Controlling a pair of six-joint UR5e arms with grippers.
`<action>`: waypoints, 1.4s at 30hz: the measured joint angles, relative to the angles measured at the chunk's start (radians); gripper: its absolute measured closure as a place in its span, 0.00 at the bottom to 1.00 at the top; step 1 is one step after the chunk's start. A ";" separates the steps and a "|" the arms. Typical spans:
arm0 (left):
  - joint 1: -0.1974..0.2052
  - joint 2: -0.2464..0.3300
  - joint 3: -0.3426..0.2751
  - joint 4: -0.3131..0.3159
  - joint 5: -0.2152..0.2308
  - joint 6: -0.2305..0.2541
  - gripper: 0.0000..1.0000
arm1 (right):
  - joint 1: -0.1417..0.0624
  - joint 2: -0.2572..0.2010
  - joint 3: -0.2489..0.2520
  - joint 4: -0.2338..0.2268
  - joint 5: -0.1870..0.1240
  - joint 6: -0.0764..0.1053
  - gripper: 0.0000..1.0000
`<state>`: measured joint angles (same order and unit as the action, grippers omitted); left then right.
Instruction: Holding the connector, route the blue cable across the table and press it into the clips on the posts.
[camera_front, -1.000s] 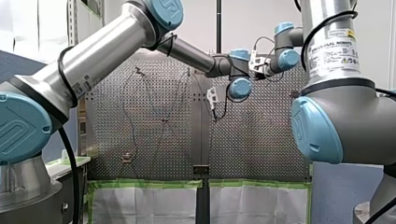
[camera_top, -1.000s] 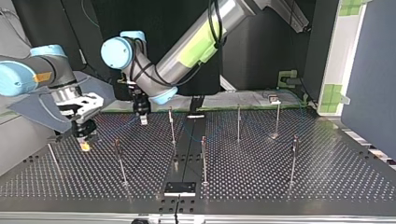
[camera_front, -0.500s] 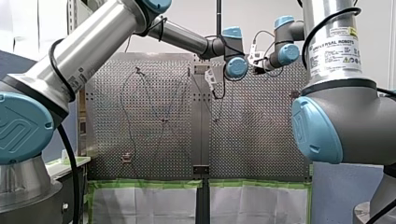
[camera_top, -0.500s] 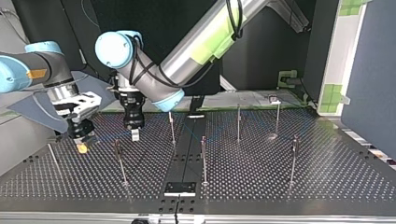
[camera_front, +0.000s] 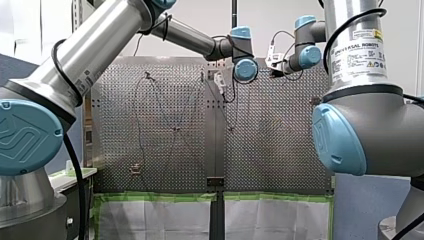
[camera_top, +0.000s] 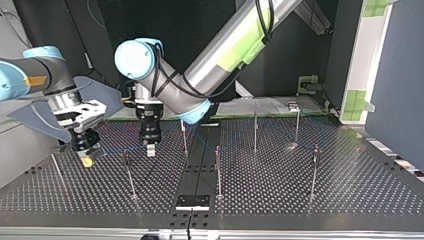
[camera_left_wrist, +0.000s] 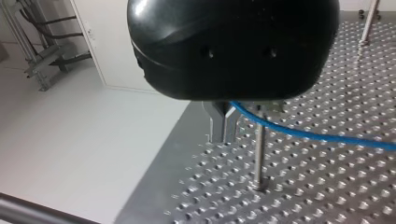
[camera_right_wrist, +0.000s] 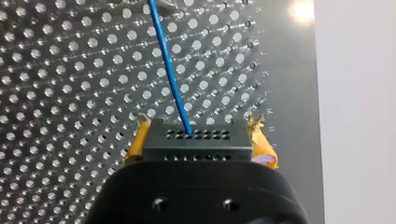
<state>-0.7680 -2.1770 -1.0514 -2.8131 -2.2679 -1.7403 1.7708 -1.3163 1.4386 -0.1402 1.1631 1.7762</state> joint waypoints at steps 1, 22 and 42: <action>0.002 0.000 -0.007 0.006 0.004 -0.002 1.00 | 0.000 0.000 -0.001 0.000 0.000 0.001 1.00; 0.068 -0.070 0.026 0.026 0.166 -0.022 1.00 | -0.008 0.004 -0.012 -0.009 0.000 0.024 1.00; 0.116 -0.155 0.166 -0.060 0.259 -0.022 1.00 | -0.044 0.045 -0.044 -0.023 0.001 0.037 1.00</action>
<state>-0.6521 -2.3322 -0.8851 -2.8731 -2.0086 -1.7623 1.7267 -1.2714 1.3948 -0.1630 1.1638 1.8129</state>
